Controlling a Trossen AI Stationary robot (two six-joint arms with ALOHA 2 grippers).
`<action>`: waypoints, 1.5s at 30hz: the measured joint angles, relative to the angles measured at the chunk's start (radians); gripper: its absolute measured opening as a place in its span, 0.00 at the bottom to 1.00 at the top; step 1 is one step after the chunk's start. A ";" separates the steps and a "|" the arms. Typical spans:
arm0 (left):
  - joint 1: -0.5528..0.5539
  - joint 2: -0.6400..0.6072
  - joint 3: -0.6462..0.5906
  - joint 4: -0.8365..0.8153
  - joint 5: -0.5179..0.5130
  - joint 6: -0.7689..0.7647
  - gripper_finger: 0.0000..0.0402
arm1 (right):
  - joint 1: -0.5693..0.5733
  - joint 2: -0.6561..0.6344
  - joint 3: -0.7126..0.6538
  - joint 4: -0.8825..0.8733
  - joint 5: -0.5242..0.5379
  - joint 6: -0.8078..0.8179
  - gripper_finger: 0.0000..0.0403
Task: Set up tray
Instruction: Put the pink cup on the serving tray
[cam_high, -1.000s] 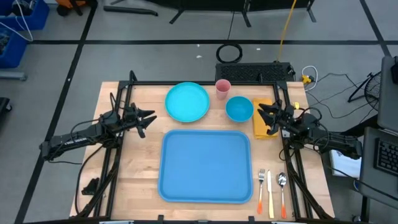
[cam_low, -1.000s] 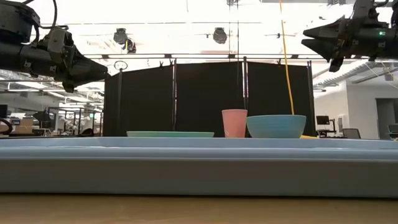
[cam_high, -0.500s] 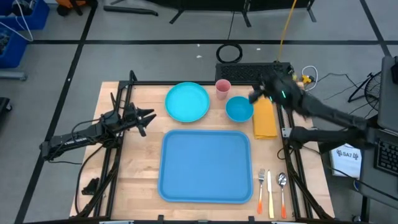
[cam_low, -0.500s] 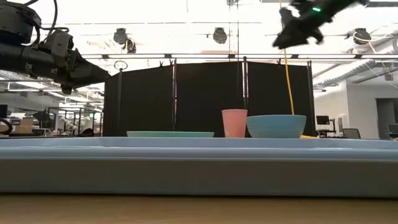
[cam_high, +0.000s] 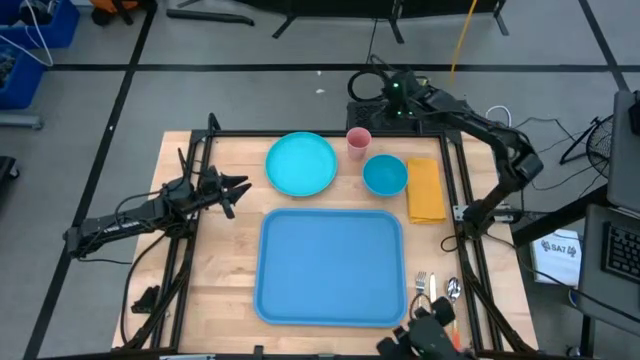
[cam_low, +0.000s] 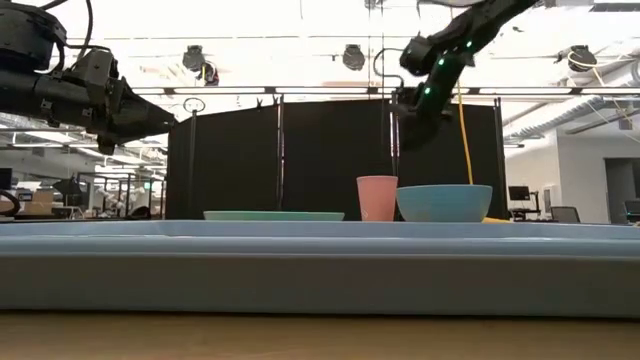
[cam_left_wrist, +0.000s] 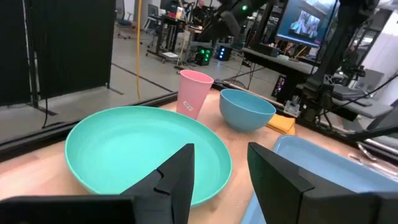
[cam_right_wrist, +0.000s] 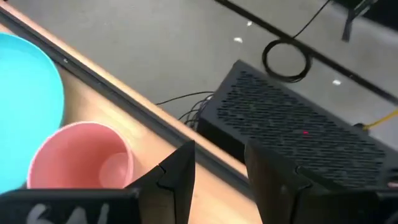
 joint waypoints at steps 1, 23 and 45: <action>0.000 0.000 0.000 0.000 0.000 0.001 0.38 | 0.005 0.012 0.000 0.002 -0.001 0.011 0.32; 0.000 0.000 0.000 -0.002 0.000 0.003 0.38 | 0.106 0.056 -0.086 0.066 0.003 0.015 0.32; 0.000 0.000 -0.001 -0.002 0.001 0.003 0.38 | 0.132 0.056 -0.163 0.148 -0.003 0.053 0.32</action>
